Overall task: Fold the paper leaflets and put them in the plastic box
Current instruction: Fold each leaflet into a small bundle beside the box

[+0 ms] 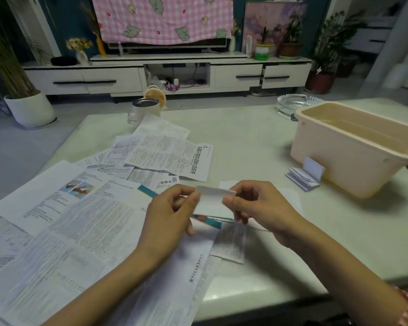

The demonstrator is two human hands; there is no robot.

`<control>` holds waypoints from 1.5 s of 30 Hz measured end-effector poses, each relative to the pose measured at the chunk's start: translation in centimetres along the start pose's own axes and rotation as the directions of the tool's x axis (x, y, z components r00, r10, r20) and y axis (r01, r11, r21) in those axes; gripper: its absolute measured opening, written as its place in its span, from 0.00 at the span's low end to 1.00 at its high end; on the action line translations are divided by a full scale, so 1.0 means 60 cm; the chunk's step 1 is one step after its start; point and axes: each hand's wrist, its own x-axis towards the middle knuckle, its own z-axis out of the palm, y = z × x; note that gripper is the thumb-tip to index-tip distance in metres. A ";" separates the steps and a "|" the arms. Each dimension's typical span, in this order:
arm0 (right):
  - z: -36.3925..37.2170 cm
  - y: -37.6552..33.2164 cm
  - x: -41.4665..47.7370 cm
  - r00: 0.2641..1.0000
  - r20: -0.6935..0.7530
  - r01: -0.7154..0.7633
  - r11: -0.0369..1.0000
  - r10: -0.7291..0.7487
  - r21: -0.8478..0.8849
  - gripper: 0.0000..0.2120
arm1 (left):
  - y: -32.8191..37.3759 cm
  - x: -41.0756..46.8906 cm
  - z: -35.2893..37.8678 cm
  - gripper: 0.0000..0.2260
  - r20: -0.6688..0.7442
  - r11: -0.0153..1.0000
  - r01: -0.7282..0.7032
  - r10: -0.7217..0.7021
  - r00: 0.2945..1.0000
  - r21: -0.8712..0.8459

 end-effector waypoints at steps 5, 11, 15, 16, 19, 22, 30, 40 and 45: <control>-0.129 0.039 0.030 0.885 -0.445 -0.098 0.989 0.139 0.114 0.09 | 0.014 0.010 0.052 0.06 0.126 0.998 0.064 -0.060 0.990 -0.030; -0.217 0.105 0.053 0.660 -0.684 -0.317 0.941 0.311 0.122 0.08 | 0.007 0.001 0.092 0.08 0.194 0.996 0.082 -0.072 0.978 -0.045; -0.224 0.137 0.065 0.630 -0.750 -0.532 0.816 0.202 -0.226 0.08 | -0.007 0.020 0.103 0.09 0.198 0.993 0.022 -0.045 0.979 0.117; -0.224 0.139 0.066 0.633 -0.751 -0.556 0.785 0.187 -0.274 0.08 | -0.013 0.027 0.105 0.09 0.215 0.976 -0.034 -0.012 0.977 0.213; -0.223 0.135 0.070 0.649 -0.743 -0.576 0.744 0.166 -0.337 0.09 | -0.026 0.051 0.118 0.07 0.275 0.868 -0.259 0.150 0.950 0.424; -0.218 0.126 0.064 0.671 -0.731 -0.549 0.746 0.125 -0.377 0.10 | -0.031 0.075 0.140 0.17 0.394 0.753 -0.405 0.210 0.895 0.519; -0.220 0.105 0.052 0.736 -0.675 -0.440 0.800 0.061 -0.407 0.18 | -0.039 0.092 0.184 0.31 0.639 0.505 -0.582 0.077 0.766 0.637; -0.200 0.072 0.051 0.794 -0.606 -0.270 0.868 -0.044 -0.416 0.08 | -0.013 0.098 0.185 0.14 0.751 0.173 -0.779 0.205 0.627 0.603; -0.173 0.051 0.049 0.810 -0.569 -0.081 0.936 -0.140 -0.344 0.07 | 0.019 0.112 0.134 0.09 0.354 0.753 -0.447 0.299 0.886 0.483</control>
